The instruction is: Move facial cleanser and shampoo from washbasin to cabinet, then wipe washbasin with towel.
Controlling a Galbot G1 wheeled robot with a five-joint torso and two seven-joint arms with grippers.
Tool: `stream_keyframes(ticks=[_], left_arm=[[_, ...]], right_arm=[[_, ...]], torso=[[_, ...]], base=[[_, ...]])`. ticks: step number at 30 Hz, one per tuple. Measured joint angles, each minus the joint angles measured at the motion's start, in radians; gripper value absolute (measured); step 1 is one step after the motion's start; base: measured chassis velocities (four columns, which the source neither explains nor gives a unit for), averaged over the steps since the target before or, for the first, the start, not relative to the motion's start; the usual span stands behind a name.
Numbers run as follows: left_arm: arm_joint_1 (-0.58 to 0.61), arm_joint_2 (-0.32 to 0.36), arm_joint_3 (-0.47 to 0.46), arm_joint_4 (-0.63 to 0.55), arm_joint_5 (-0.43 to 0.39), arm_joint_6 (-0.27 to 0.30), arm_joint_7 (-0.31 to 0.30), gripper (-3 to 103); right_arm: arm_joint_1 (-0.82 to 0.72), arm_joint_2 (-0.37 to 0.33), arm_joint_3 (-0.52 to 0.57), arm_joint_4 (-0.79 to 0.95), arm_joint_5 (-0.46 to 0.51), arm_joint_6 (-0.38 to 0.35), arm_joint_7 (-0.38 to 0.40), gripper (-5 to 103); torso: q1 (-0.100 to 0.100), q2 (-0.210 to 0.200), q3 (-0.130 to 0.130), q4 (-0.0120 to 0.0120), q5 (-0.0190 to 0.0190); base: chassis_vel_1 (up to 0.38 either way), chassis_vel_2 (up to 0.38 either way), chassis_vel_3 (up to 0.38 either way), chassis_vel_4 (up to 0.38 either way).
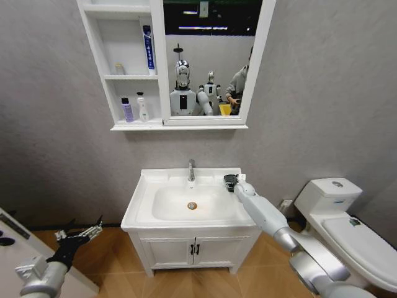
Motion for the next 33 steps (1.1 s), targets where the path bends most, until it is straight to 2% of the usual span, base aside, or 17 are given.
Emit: stream_keyframes(ticks=[1, 4, 5, 10, 11, 13, 14, 16, 17, 19, 22, 25, 26, 28, 29, 32, 33], left_arm=[[0.0, 0.0, 0.0, 0.0, 0.0, 0.0, 0.0, 100], [0.0, 0.0, 0.0, 0.0, 0.0, 0.0, 0.0, 100], [0.0, 0.0, 0.0, 0.0, 0.0, 0.0, 0.0, 100], [0.0, 0.0, 0.0, 0.0, 0.0, 0.0, 0.0, 100], [0.0, 0.0, 0.0, 0.0, 0.0, 0.0, 0.0, 100], [0.0, 0.0, 0.0, 0.0, 0.0, 0.0, 0.0, 100], [0.0, 0.0, 0.0, 0.0, 0.0, 0.0, 0.0, 100], [0.0, 0.0, 0.0, 0.0, 0.0, 0.0, 0.0, 100], [0.0, 0.0, 0.0, 0.0, 0.0, 0.0, 0.0, 100], [0.0, 0.0, 0.0, 0.0, 0.0, 0.0, 0.0, 100], [0.0, 0.0, 0.0, 0.0, 0.0, 0.0, 0.0, 100], [0.0, 0.0, 0.0, 0.0, 0.0, 0.0, 0.0, 100], [0.0, 0.0, 0.0, 0.0, 0.0, 0.0, 0.0, 100], [0.0, 0.0, 0.0, 0.0, 0.0, 0.0, 0.0, 100], [0.0, 0.0, 0.0, 0.0, 0.0, 0.0, 0.0, 100], [0.0, 0.0, 0.0, 0.0, 0.0, 0.0, 0.0, 100], [0.0, 0.0, 0.0, 0.0, 0.0, 0.0, 0.0, 100]], right_arm=[[0.0, 0.0, 0.0, 0.0, 0.0, 0.0, 0.0, 75], [0.004, -0.004, -0.004, -0.001, 0.0, -0.003, -0.001, 58], [0.004, -0.004, -0.004, -0.001, 0.0, -0.003, -0.001, 58], [-0.001, -0.024, -0.005, 0.029, 0.016, -0.019, 0.012, 37], [-0.001, -0.024, -0.005, 0.029, 0.016, -0.019, 0.012, 37], [-0.015, -0.049, -0.008, 0.074, 0.021, -0.031, 0.029, 27], [-0.015, -0.049, -0.008, 0.074, 0.021, -0.031, 0.029, 27], [-0.029, -0.071, -0.008, 0.114, 0.028, -0.035, 0.045, 15], [-0.029, -0.071, -0.008, 0.114, 0.028, -0.035, 0.045, 15], [-0.046, -0.102, -0.01, 0.167, 0.039, -0.036, 0.056, 7], [-0.058, -0.117, -0.012, 0.199, 0.055, -0.041, 0.069, 4], [-0.09, -0.165, -0.025, 0.353, 0.155, -0.074, 0.14, 3], [-0.09, -0.165, -0.025, 0.353, 0.155, -0.074, 0.14, 3], [-0.112, -0.207, -0.063, 0.507, 0.251, -0.098, 0.212, 3], [-0.112, -0.207, -0.063, 0.507, 0.251, -0.098, 0.212, 3], [-0.113, -0.237, -0.152, 0.666, 0.37, -0.11, 0.354, 3], [-0.113, -0.237, -0.152, 0.666, 0.37, -0.11, 0.354, 3]], torso=[[0.0, 0.0, 0.0, 0.0, 0.0], [0.0, 0.0, 0.0, 0.0001, 0.0], [0.0, 0.0, 0.0, 0.0001, 0.0], [0.0, 0.0, 0.0, 0.0003, 0.0], [0.0, 0.0, 0.0, 0.0003, 0.0], [0.0, 0.0, 0.0, 0.0001, 0.0], [0.0, 0.0, 0.0, 0.0001, 0.0], [0.0, 0.0, 0.0, 0.0, 0.0002], [0.0, 0.0, 0.0, 0.0, 0.0002], [0.0, 0.0, 0.0, 0.0, 0.0], [0.0, 0.0, 0.0, -0.0002, 0.0], [0.0, 0.0, 0.0, 0.0, -0.0001], [0.0, 0.0, 0.0, 0.0, -0.0001], [0.0, 0.0, 0.0, 0.0, -0.0001], [0.0, 0.0, 0.0, 0.0, -0.0001], [0.0, 0.0, 0.0, -0.0001, -0.0002], [0.0, 0.0, 0.0, -0.0001, -0.0002]], base=[[0.0, 0.0, 0.0, 0.0], [0.0, 0.0, 0.0, 0.0], [0.0, 0.0, 0.0, 0.0], [0.0, 0.0, 0.0, 0.0], [0.0, 0.0, 0.0, 0.0], [0.0, 0.0, 0.0, 0.0], [0.0, 0.0, 0.0, 0.0], [0.0, 0.0, 0.0, 0.0], [0.0, 0.0, 0.0, 0.0], [0.0, 0.0, 0.0, 0.0], [0.0, 0.0, 0.0, 0.0], [0.0, 0.0, 0.0, 0.0], [0.0, 0.0, 0.0, 0.0], [0.0, 0.0, 0.0, 0.0], [0.0, 0.0, 0.0, 0.0], [0.0, 0.0, 0.0, 0.0], [0.0, 0.0, 0.0, 0.0]])
